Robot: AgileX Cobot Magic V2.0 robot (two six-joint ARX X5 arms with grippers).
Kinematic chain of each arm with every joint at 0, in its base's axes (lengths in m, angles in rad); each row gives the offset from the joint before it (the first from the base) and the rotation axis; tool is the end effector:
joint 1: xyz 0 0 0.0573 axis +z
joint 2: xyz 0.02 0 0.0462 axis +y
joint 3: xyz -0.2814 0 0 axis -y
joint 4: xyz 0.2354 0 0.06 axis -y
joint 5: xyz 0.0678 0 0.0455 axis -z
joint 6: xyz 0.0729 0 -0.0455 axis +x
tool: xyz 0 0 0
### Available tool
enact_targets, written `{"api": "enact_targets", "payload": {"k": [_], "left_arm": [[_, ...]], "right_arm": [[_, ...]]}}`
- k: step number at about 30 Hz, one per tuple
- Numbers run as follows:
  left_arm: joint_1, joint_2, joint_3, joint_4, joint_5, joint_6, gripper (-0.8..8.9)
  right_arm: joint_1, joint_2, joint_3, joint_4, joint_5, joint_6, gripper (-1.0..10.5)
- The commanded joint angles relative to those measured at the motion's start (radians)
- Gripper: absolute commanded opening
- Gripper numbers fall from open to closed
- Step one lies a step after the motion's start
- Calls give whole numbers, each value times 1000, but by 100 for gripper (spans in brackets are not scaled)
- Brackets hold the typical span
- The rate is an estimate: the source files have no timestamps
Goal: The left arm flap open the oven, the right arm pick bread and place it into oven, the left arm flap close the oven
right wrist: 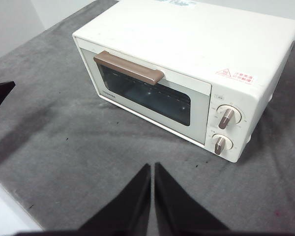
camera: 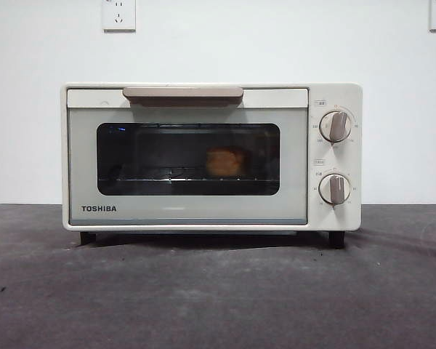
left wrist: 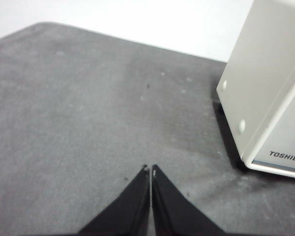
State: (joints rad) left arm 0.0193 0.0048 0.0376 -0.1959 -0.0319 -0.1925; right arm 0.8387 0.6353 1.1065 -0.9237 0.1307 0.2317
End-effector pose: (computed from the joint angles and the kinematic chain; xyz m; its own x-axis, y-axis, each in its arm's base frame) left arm 0.1106 0.0045 0.1497 0.9854 0.0509 -0.1623 -0.0809 0.9797 -0.1837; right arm 0.0752 0.0695 0.3696 0.6930 0.5761 -0.4335 -0.5744 0.8045 0.1511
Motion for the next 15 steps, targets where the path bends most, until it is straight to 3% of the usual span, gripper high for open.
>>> {"api": "enact_targets", "payload": {"k": [1,15], "left_arm": [[2,-2,-26,8,-6,52,16],[2,-2,-26,8,-6,79,16]], "right_arm": [[9,3,20,11,1,-8,6],[9,3,20,11,2,-8,7]]}}
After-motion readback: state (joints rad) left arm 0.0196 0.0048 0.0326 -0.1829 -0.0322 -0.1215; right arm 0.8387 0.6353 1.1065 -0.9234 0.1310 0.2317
